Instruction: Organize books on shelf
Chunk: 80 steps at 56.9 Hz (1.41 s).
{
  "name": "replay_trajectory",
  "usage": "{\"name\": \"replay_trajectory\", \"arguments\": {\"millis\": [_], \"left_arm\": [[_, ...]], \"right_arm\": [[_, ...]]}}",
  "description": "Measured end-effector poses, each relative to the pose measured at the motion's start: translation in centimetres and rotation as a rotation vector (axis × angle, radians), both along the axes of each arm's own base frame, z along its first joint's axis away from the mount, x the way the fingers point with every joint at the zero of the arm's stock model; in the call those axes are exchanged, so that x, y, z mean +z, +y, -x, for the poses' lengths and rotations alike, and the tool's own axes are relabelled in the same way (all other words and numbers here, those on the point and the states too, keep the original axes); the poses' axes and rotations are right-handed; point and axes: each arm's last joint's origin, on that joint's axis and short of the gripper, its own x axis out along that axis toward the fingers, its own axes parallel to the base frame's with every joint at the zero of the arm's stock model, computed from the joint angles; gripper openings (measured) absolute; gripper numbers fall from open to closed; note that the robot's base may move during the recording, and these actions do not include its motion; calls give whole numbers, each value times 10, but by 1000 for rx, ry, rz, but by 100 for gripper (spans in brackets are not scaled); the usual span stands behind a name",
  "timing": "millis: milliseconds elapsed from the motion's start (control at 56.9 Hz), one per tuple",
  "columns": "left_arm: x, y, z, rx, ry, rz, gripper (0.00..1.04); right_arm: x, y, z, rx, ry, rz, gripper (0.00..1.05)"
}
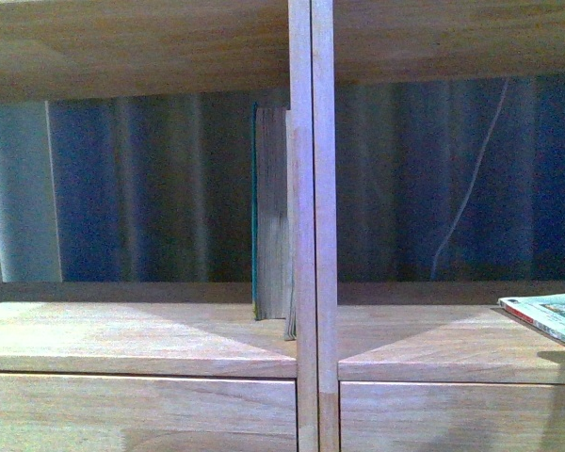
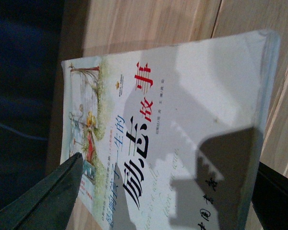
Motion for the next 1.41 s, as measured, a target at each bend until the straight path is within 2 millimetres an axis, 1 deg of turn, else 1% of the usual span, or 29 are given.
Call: {"name": "replay_trajectory", "arguments": {"millis": [141, 281, 317, 633, 756, 879, 932, 1161, 1337, 1407], "left_arm": [[0, 0, 0, 0, 0, 0, 97], [0, 0, 0, 0, 0, 0, 97], [0, 0, 0, 0, 0, 0, 97], [0, 0, 0, 0, 0, 0, 97], [0, 0, 0, 0, 0, 0, 97], [0, 0, 0, 0, 0, 0, 97], [0, 0, 0, 0, 0, 0, 97], [0, 0, 0, 0, 0, 0, 97], [0, 0, 0, 0, 0, 0, 97], [0, 0, 0, 0, 0, 0, 97]], "right_arm": [[-1, 1, -7, 2, 4, -9, 98], [1, 1, -9, 3, 2, -9, 98], [2, 1, -10, 3, 1, -10, 94], [2, 0, -9, -5, 2, -18, 47], [2, -1, -9, -7, -3, -25, 27], [6, -2, -8, -8, -22, -25, 10], [9, -2, -7, -8, -33, -27, 8], [13, -5, 5, -15, -52, -29, 7], [25, -14, 20, -46, -93, -13, 7], [31, -19, 30, -59, -115, 1, 7]]}}
